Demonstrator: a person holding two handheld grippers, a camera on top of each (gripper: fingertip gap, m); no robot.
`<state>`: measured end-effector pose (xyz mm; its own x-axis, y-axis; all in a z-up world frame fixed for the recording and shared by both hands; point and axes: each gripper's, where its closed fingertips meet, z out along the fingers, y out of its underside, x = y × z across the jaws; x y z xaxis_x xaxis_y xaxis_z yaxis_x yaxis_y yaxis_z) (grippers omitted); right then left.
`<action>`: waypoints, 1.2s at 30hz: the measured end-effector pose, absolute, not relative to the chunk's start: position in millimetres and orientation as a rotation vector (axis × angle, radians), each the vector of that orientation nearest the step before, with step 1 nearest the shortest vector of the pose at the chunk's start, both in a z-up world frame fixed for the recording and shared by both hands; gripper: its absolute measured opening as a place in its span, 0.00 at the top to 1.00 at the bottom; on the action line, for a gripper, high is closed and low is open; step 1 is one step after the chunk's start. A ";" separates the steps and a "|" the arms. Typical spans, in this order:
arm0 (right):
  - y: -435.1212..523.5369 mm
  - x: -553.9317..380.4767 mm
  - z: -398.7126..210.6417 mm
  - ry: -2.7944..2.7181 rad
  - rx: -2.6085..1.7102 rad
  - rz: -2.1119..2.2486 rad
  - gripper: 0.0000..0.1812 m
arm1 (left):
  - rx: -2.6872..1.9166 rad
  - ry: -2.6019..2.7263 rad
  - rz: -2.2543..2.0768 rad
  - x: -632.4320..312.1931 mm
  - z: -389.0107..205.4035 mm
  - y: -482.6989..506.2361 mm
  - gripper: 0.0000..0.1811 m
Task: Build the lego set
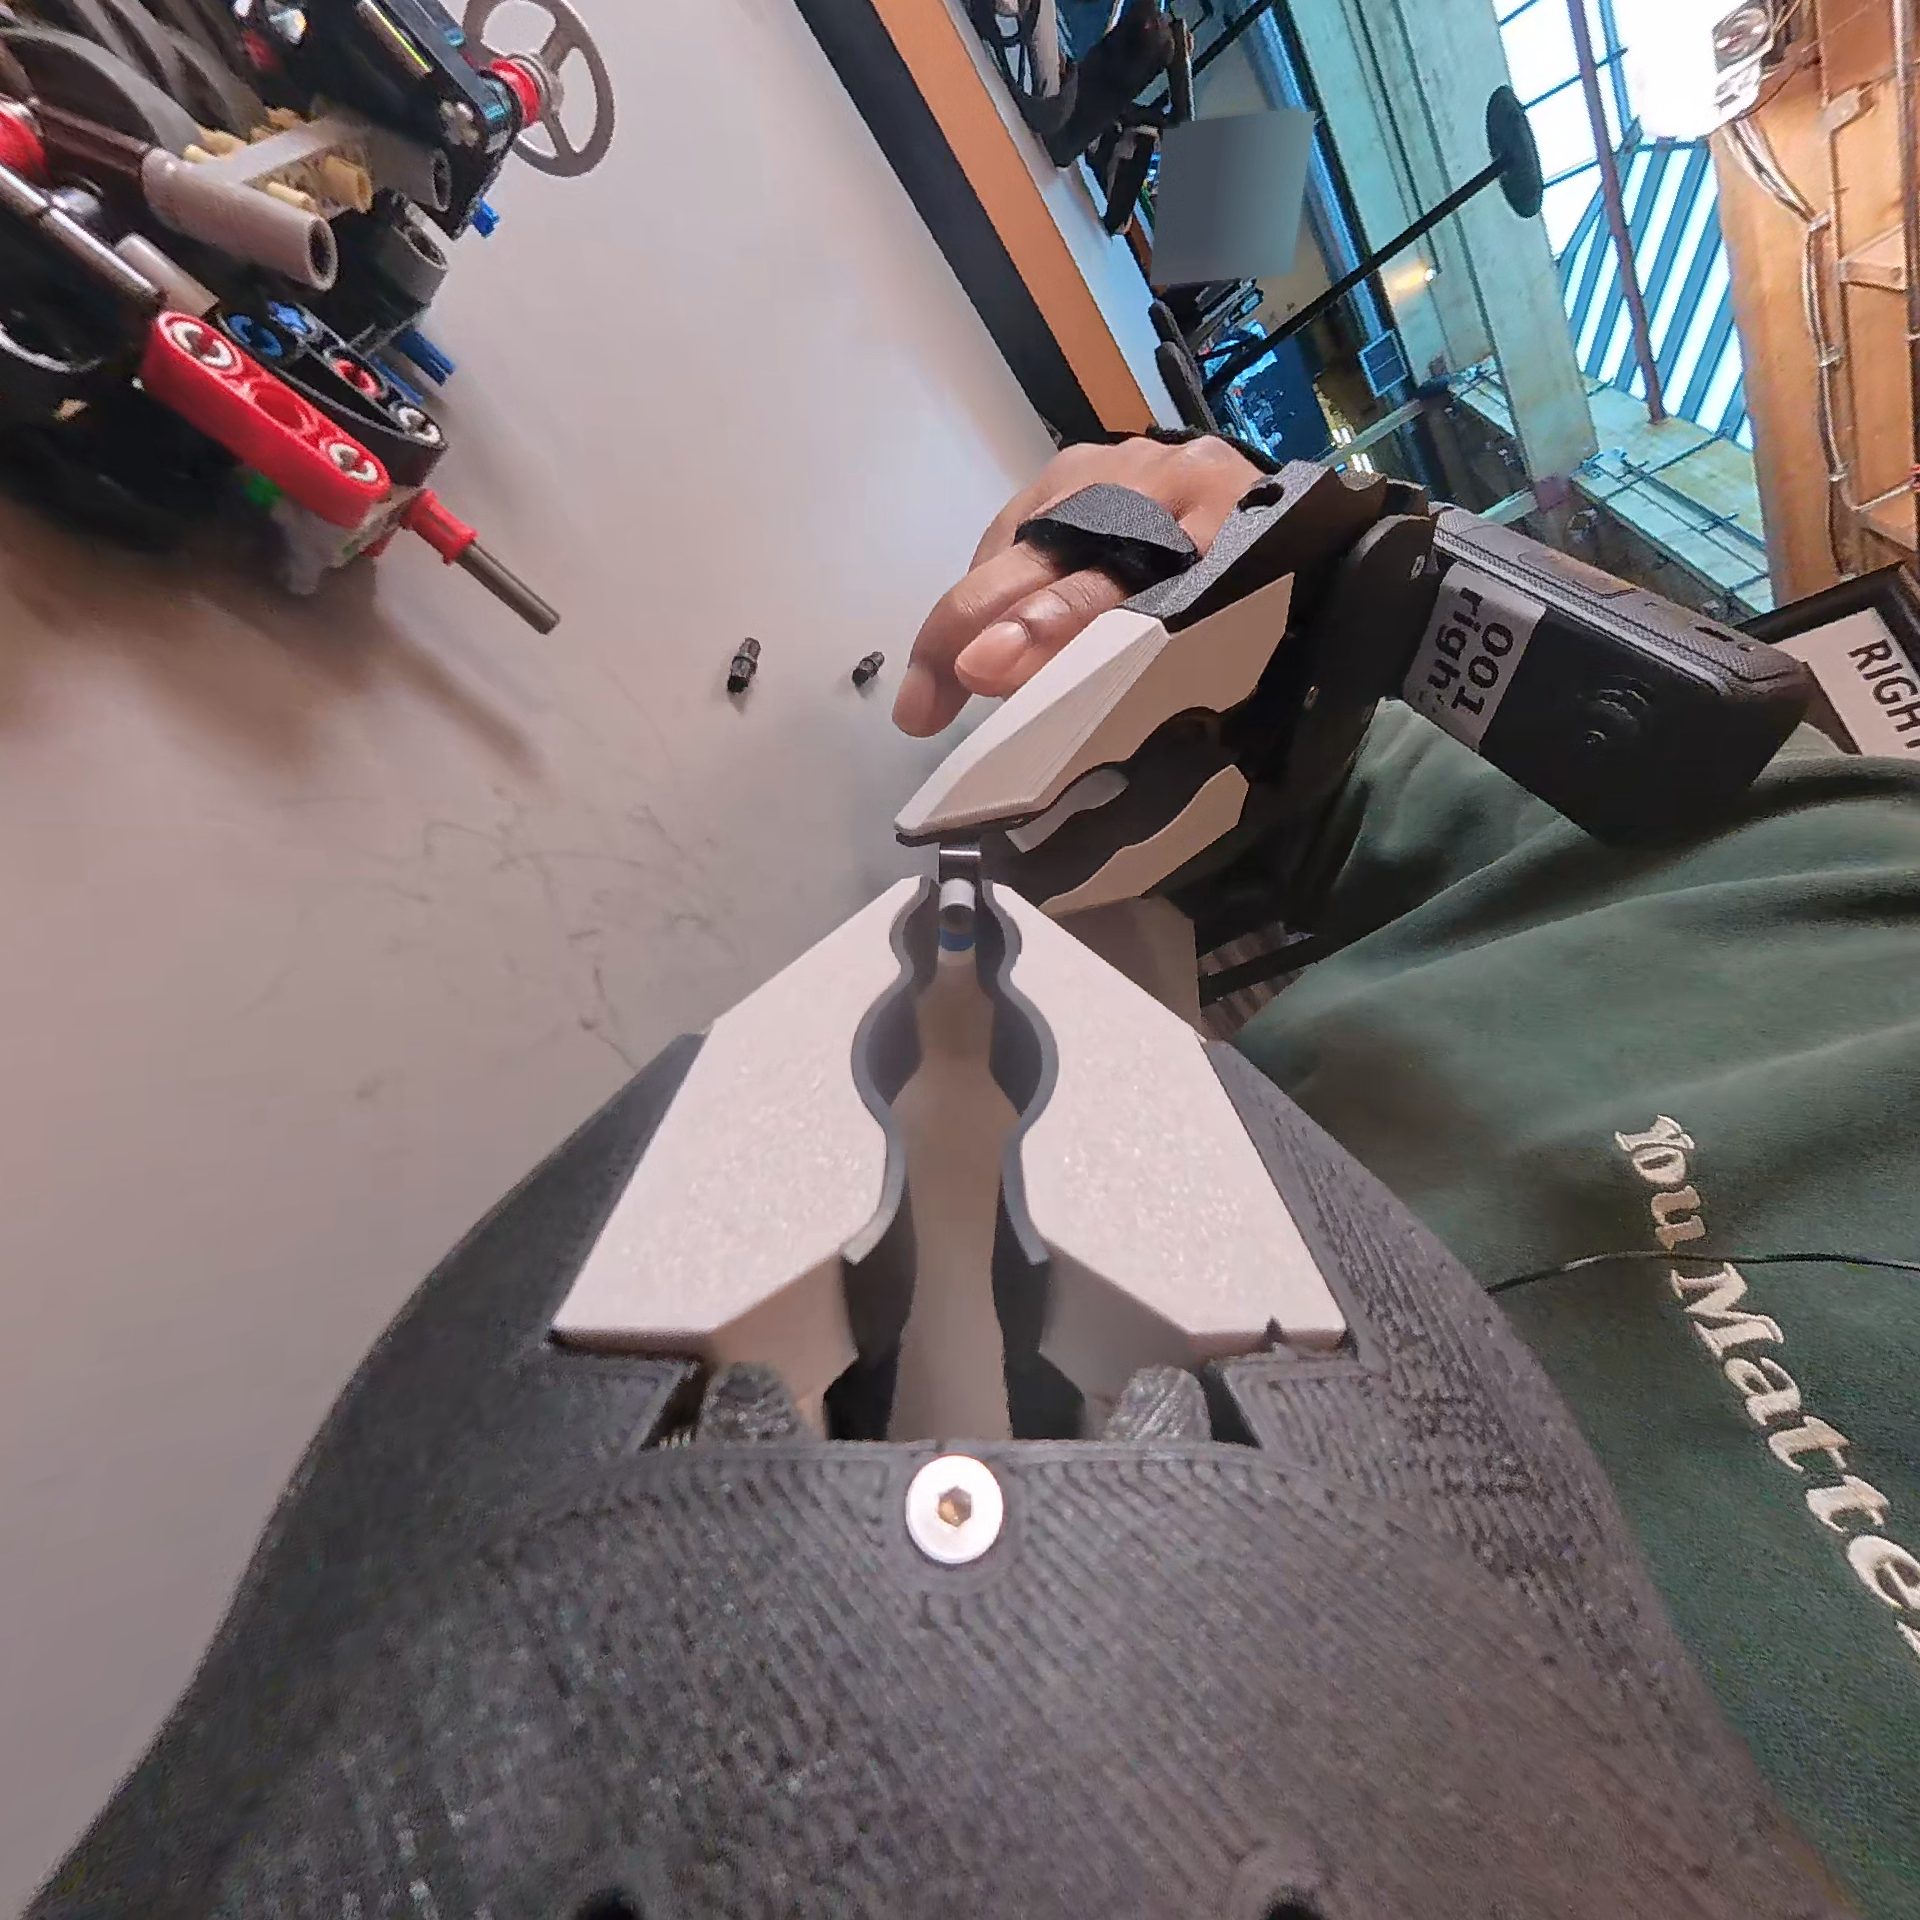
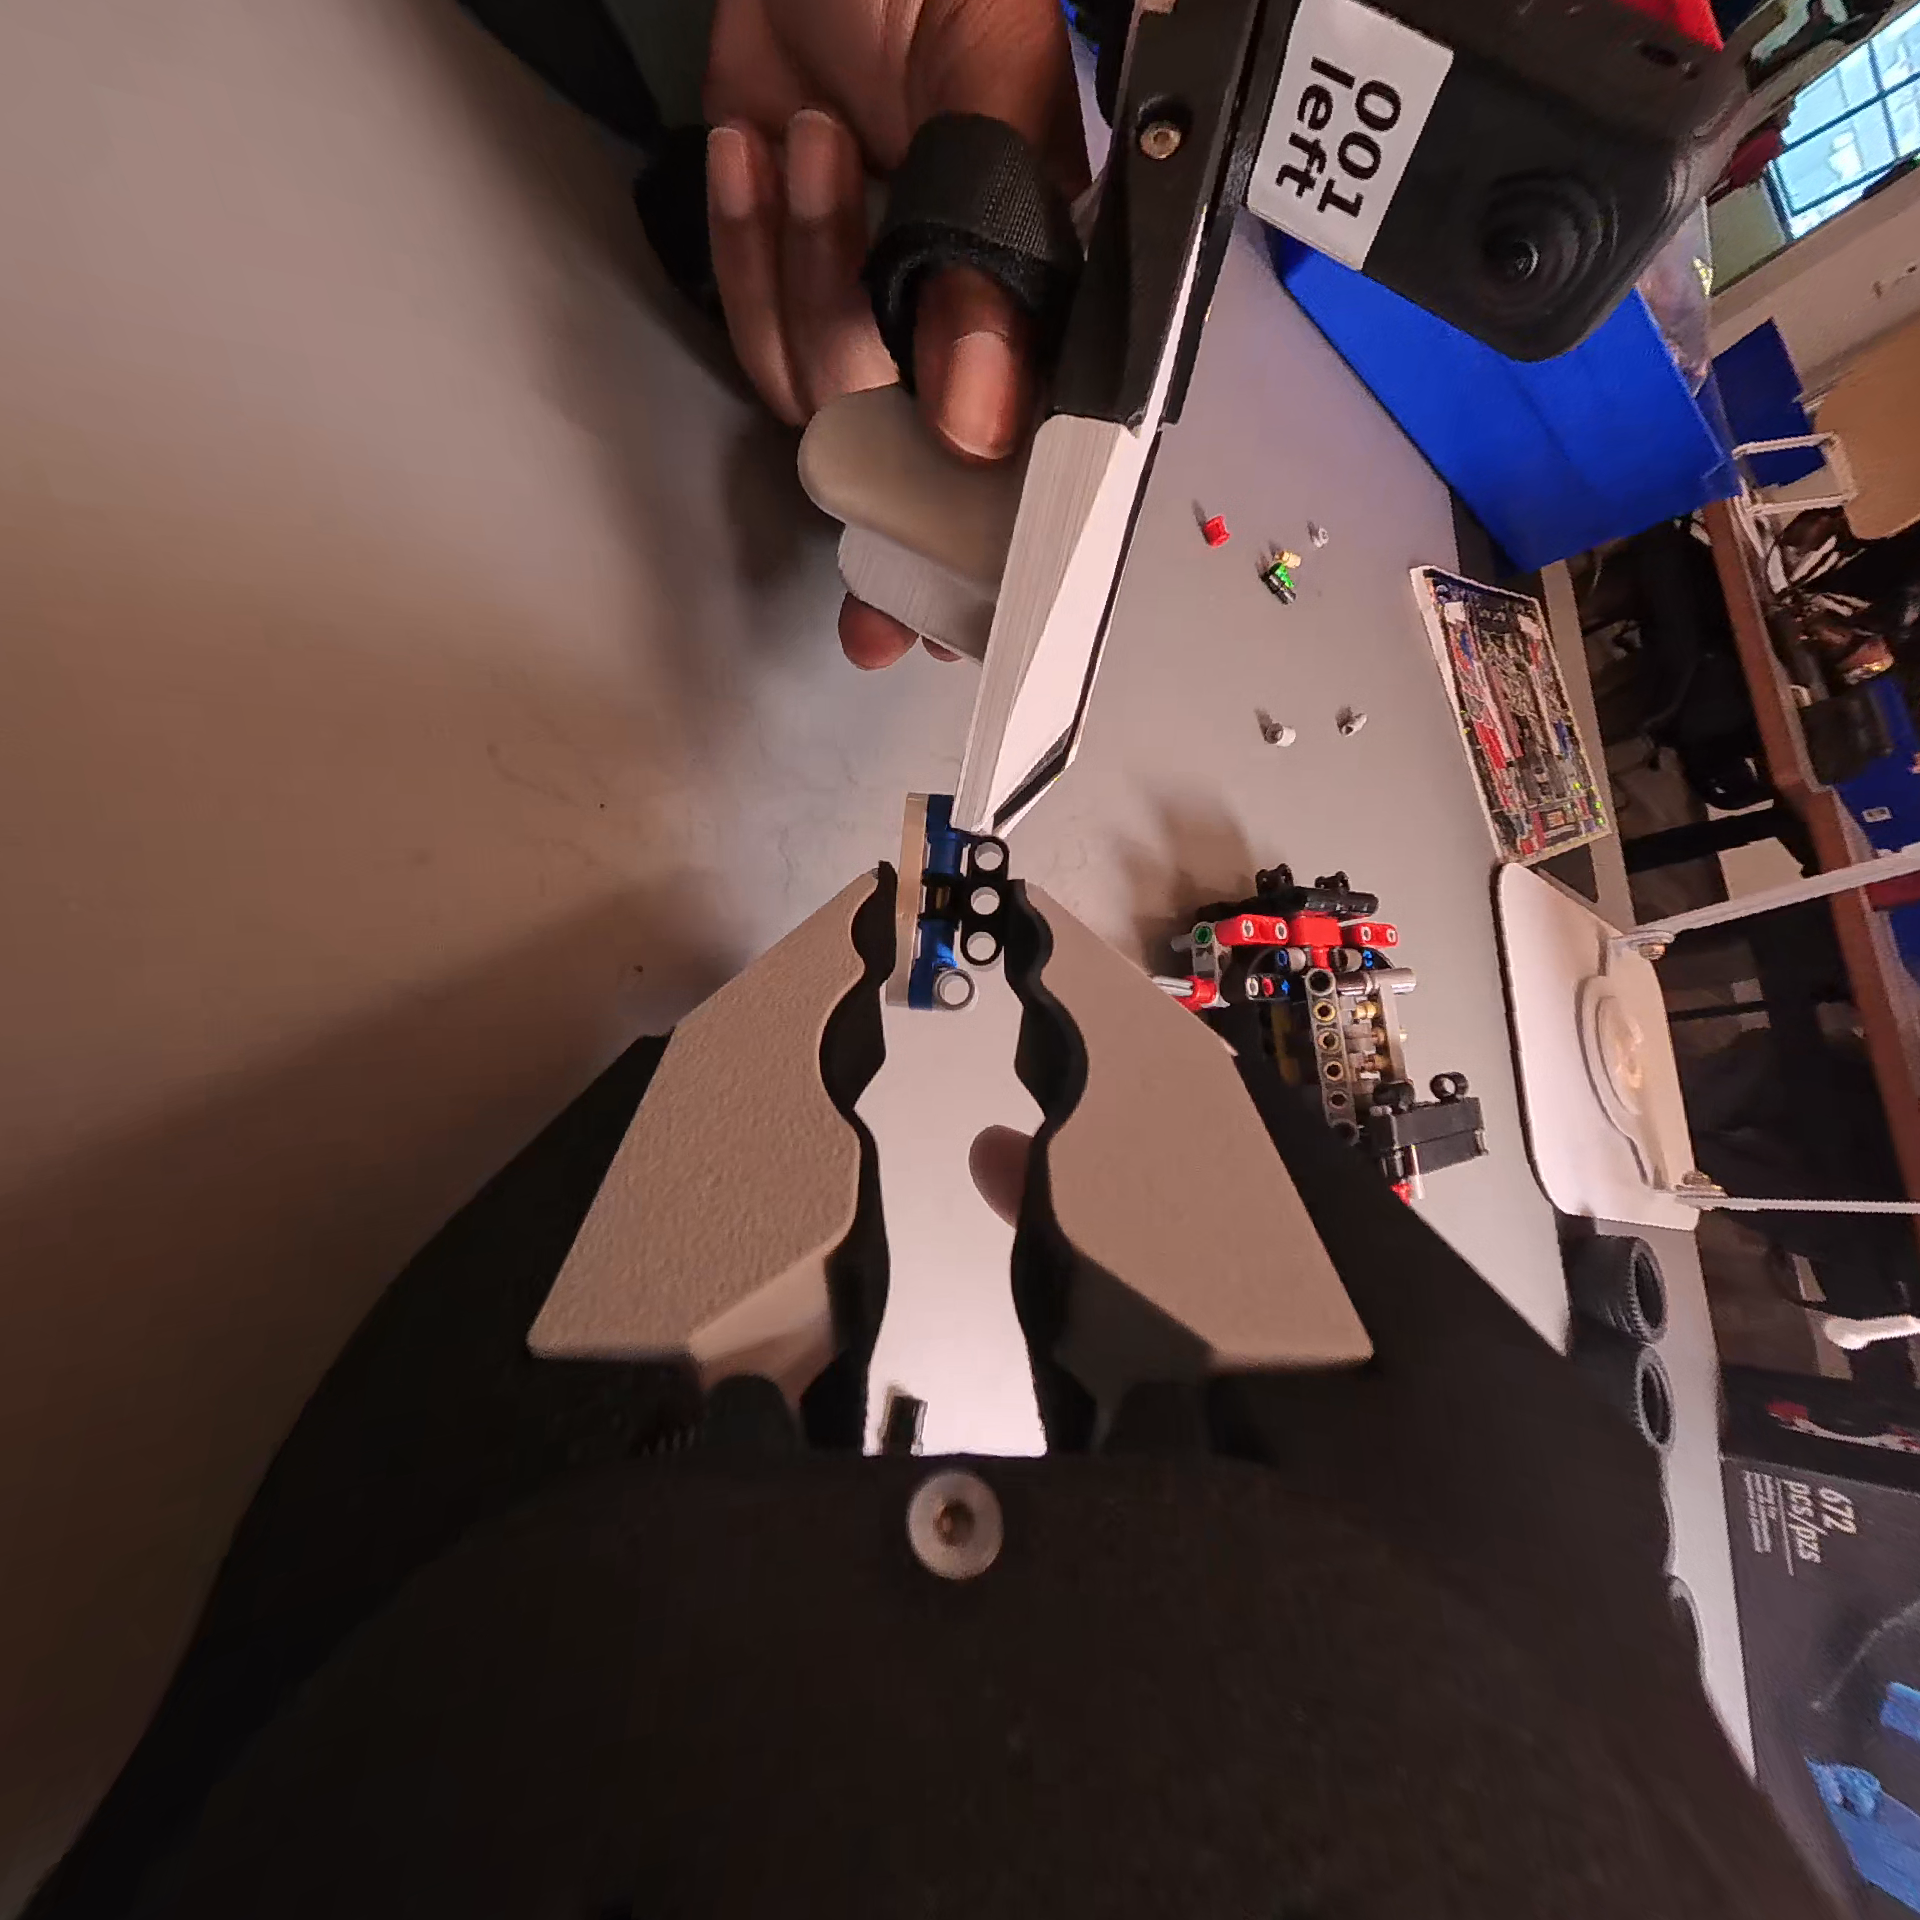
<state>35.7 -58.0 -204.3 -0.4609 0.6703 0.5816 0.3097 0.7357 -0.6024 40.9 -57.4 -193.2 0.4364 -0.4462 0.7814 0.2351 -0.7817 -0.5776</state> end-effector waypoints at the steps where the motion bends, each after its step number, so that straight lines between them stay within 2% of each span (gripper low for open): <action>1: -58.2 36.0 -204.1 -2.071 -0.745 0.537 0.89 | -2.054 0.173 -1.386 41.1 -192.9 -57.4 0.98; 22: -60.4 41.6 -212.1 -2.137 -0.694 0.425 0.89 | -2.098 0.181 -1.373 43.5 -199.4 -57.4 0.99; 25: -99.4 51.0 -228.4 -2.241 -0.578 0.533 0.89 | -2.008 0.055 -1.254 1.7 -182.5 -34.4 1.00; 26: -82.9 46.8 -220.8 -2.187 -0.562 0.415 0.89 | -2.054 0.153 -1.180 7.5 -189.2 -41.9 1.00; 28: -60.2 44.1 -202.4 -2.128 -0.685 0.471 0.89 | -2.089 0.269 -1.216 33.3 -199.1 -58.0 1.00; 33: -57.2 46.2 -206.2 -2.122 -0.704 0.474 0.89 | -2.040 0.248 -1.194 24.1 -187.3 -47.3 1.00; 36: -52.8 44.6 -203.1 -2.095 -0.709 0.465 0.89 | -2.039 0.283 -1.264 35.3 -186.7 -55.3 0.94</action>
